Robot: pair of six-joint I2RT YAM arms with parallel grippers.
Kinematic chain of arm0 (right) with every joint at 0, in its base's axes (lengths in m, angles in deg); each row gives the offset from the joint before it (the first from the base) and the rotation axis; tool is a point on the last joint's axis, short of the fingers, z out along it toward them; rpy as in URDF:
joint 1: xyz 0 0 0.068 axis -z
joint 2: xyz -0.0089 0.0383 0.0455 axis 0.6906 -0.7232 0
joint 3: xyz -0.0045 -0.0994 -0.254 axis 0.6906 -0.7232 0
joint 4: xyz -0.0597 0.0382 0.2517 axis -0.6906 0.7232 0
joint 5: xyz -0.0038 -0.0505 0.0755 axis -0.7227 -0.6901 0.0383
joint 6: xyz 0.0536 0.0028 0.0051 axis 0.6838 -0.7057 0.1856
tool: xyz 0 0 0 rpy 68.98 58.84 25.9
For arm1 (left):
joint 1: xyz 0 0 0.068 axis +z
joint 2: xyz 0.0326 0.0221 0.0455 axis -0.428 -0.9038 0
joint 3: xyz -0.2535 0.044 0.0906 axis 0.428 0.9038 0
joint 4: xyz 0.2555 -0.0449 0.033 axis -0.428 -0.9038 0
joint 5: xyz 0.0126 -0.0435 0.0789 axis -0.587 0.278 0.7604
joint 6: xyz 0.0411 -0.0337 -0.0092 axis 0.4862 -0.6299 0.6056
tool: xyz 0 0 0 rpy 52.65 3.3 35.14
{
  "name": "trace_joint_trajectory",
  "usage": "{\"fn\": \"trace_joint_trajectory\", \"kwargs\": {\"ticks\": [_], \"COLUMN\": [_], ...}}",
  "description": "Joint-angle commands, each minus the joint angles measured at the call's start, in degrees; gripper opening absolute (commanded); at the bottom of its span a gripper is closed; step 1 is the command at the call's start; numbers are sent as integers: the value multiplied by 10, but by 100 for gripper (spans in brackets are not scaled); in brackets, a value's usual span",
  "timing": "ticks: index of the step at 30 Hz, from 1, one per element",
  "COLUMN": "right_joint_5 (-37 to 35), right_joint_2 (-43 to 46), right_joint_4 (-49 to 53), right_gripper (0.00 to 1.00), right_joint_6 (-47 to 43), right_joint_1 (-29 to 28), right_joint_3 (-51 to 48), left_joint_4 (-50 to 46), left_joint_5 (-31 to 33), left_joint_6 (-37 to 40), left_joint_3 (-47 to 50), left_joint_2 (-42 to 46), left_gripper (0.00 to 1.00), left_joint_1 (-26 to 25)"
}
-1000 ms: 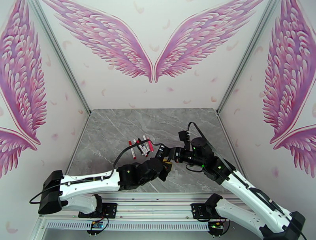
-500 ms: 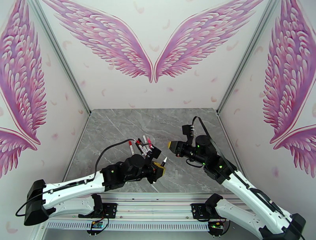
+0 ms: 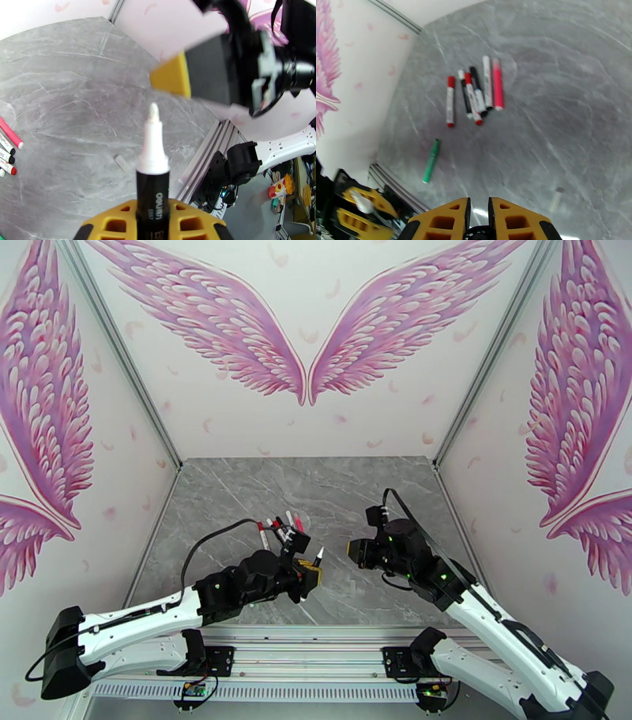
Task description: Open the pen caps
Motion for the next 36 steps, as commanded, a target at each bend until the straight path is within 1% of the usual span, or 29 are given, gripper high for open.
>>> {"fn": "trace_joint_trajectory", "kwargs": {"ticks": [1, 4, 9, 14, 22, 27, 36], "right_joint_5": [-51, -35, -4, -13, -16, -11, -9], "right_joint_2": [3, -9, -61, -111, -149, -171, -217], "right_joint_4": [97, 95, 74, 70, 60, 45, 17], "right_gripper": [16, 16, 17, 17, 20, 20, 19], "right_joint_6": [-26, -40, -44, -44, -44, -52, -48], "right_joint_1": [0, 1, 7, 13, 37, 41, 43], "right_joint_3": [-19, -33, -50, -54, -65, -67, -78], "left_joint_4": [13, 16, 8, 1, -12, 17, 0], "left_joint_5": [14, 14, 22, 38, 53, 31, 32], "left_joint_6": [-5, -8, -1, -1, 0, -12, -10], "left_joint_3": [1, 8, 8, 11, 15, 19, 16], "left_joint_2": [12, 12, 12, 21, 17, 25, 33], "left_gripper": [0, 0, 0, 0, 0, 0, 0], "left_joint_1": [0, -1, -9, -11, -9, -7, -1]}}
